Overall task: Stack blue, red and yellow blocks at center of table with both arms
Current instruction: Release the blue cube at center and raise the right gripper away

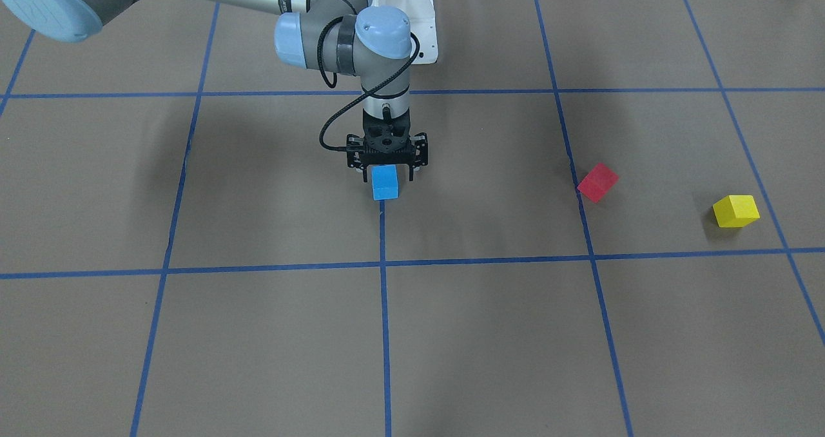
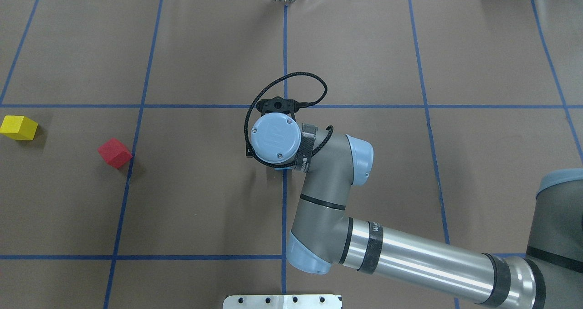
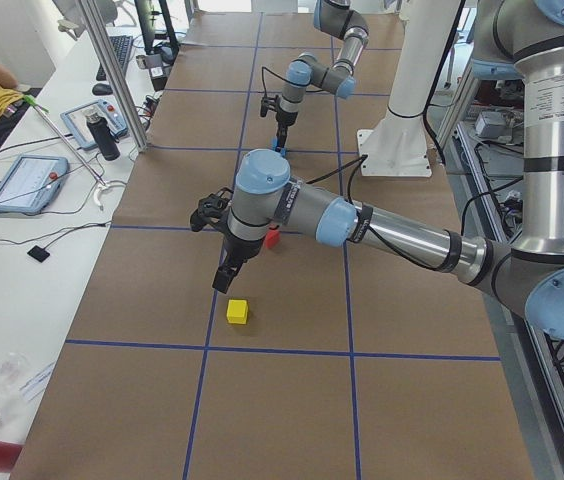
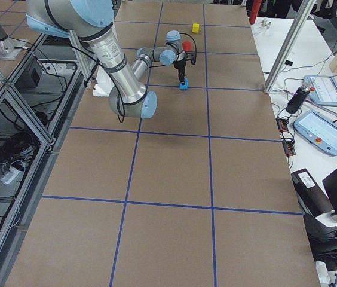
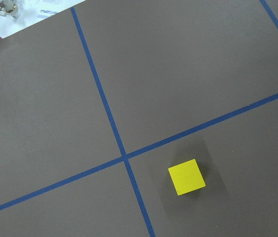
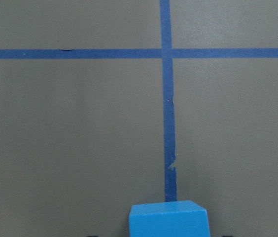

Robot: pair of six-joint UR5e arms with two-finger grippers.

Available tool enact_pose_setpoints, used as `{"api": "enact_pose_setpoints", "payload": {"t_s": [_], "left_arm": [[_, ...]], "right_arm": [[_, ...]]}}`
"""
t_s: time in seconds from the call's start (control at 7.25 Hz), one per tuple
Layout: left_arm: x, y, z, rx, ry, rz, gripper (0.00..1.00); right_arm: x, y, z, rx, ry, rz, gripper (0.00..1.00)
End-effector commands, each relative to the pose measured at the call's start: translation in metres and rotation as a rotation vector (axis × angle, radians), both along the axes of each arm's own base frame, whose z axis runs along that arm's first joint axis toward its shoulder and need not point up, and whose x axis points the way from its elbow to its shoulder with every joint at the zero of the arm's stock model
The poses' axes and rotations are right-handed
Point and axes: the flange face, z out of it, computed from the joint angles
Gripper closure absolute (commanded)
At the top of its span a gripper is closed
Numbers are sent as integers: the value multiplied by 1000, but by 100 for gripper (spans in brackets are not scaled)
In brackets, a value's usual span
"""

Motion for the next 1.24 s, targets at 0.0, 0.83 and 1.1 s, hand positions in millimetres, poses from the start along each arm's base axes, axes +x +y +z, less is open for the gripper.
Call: {"api": "enact_pose_setpoints", "payload": {"t_s": [0.0,0.83,1.1], "left_arm": [[0,2,2,-5,1,0,0],[118,1,-32,65,141,150,0],[177,10,-37,96,153,196,0]], "right_arm": [[61,-60,-14,0,-32,36,1],[407,-195,115,136,26,-192,1],[535,-187,213,199,50,-301,1]]}}
